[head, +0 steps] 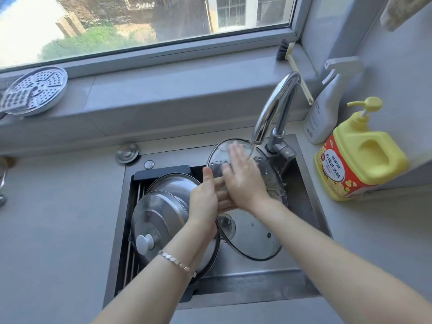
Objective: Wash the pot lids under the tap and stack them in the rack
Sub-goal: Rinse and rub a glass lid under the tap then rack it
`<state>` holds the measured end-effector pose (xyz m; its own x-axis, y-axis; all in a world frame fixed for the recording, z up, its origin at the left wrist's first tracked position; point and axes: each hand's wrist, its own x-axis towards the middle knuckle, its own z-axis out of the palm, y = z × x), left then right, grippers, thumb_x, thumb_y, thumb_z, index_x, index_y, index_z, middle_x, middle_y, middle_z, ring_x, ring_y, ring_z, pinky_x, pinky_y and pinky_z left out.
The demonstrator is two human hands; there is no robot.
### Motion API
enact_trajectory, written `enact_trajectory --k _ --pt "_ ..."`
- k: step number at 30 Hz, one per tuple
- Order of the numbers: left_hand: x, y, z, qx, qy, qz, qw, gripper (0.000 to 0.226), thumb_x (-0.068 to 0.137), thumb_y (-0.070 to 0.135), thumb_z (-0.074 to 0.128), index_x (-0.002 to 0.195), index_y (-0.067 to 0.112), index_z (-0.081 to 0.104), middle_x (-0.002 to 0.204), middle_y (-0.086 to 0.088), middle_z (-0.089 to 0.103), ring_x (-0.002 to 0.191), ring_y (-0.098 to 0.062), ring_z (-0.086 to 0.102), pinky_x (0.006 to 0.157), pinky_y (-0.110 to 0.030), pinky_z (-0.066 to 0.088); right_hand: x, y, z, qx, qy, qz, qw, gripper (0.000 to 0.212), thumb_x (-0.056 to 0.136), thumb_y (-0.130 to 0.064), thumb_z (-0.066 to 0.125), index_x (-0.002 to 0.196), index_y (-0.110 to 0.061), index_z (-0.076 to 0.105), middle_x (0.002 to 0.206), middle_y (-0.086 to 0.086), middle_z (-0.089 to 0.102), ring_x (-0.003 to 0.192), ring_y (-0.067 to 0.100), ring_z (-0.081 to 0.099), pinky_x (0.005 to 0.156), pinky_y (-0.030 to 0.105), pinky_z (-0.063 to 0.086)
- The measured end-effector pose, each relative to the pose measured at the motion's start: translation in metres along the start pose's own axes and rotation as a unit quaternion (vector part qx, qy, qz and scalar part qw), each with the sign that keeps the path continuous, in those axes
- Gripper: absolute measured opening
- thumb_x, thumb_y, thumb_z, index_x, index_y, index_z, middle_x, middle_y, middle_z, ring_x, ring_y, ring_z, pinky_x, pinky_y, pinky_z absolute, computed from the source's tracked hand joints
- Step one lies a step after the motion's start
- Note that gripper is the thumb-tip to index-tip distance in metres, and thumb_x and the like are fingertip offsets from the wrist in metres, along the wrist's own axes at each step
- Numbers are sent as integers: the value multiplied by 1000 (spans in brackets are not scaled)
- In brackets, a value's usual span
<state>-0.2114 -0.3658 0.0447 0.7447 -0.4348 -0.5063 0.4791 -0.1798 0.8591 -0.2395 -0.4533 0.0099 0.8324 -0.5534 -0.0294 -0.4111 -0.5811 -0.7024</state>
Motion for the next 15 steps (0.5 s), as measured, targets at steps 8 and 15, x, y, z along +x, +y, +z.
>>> enact_trajectory --k 8,15 --pt "9 -9 -23 -135 50 -89 986 53 94 56 29 93 16 64 76 -10 74 74 -25 69 82 -40 53 -62 20 12 -99 -15 -231 968 58 98 -45 15 137 -12 42 144 7 42 136 20 33 112 35 16" --pt "7 -5 -18 -161 65 -71 982 53 96 53 30 94 12 64 66 -12 72 54 -19 69 51 -25 55 -24 -16 3 -145 -33 -104 983 88 77 -57 -2 147 -9 21 156 7 15 144 16 9 115 31 -5"
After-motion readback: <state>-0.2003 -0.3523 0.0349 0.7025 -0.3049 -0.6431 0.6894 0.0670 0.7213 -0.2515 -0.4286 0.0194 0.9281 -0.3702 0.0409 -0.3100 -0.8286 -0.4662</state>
